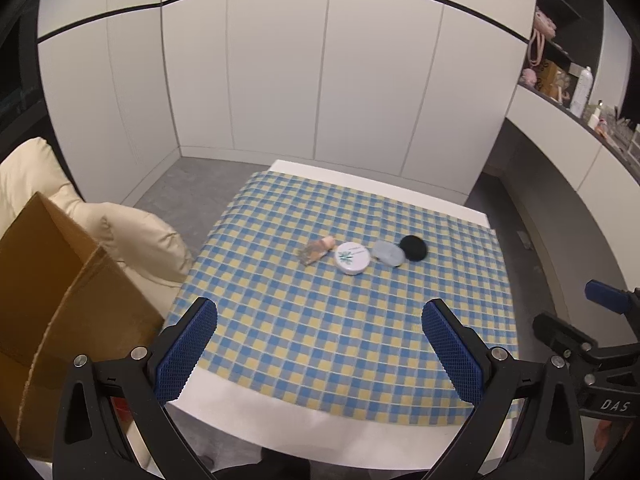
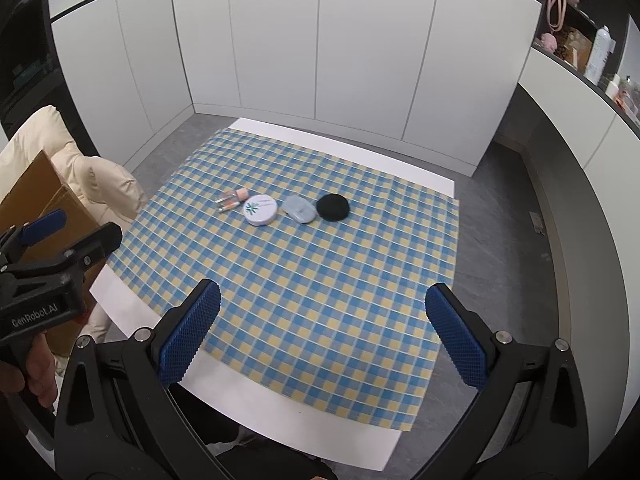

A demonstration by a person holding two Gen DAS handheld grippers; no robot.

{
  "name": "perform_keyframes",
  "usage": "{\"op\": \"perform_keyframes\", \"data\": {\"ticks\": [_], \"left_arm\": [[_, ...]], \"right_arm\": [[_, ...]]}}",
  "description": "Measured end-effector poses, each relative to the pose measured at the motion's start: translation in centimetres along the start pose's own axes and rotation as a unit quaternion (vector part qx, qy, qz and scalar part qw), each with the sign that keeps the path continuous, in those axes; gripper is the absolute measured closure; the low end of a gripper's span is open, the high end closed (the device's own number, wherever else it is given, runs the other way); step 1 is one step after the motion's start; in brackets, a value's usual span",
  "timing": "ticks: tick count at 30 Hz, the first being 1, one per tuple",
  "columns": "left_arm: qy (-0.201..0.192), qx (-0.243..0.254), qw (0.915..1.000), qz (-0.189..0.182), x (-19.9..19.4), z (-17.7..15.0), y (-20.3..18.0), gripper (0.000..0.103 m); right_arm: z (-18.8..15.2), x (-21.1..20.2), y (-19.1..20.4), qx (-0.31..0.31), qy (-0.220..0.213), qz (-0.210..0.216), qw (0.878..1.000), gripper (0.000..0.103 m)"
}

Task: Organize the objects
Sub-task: 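Move both open tools toward the items on the checked table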

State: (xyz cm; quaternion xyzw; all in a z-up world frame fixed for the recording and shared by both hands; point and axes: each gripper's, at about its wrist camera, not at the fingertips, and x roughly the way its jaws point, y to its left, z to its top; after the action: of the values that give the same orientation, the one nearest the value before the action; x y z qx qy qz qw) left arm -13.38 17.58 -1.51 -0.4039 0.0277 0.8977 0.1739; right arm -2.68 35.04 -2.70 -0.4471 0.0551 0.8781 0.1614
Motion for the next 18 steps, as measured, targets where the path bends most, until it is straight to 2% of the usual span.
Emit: {"op": "perform_keyframes", "data": {"ticks": [6,9,13,18], "left_arm": [[0.004,0.016,0.9998,-0.014,0.7,0.2,-2.2,0.001],[0.01,0.03,0.9995,-0.008,1.4,0.1,-3.4,0.001],[0.035,0.037,0.9986,-0.012,2.7,-0.3,-4.3,0.001],[0.038,0.029,0.9986,0.022,3.7,-0.4,-4.5,0.001]], "right_arm": [[-1.1,-0.3,-2.1,0.006,0.005,-0.017,1.0,0.0],[-1.6,-0.1,-3.1,0.012,0.012,-0.023,1.0,0.0],[-2.0,0.7,-4.3,0.018,0.024,-0.032,0.999,0.0],[-1.6,2.9,-5.6,0.027,0.034,-0.038,0.998,0.0]]}}
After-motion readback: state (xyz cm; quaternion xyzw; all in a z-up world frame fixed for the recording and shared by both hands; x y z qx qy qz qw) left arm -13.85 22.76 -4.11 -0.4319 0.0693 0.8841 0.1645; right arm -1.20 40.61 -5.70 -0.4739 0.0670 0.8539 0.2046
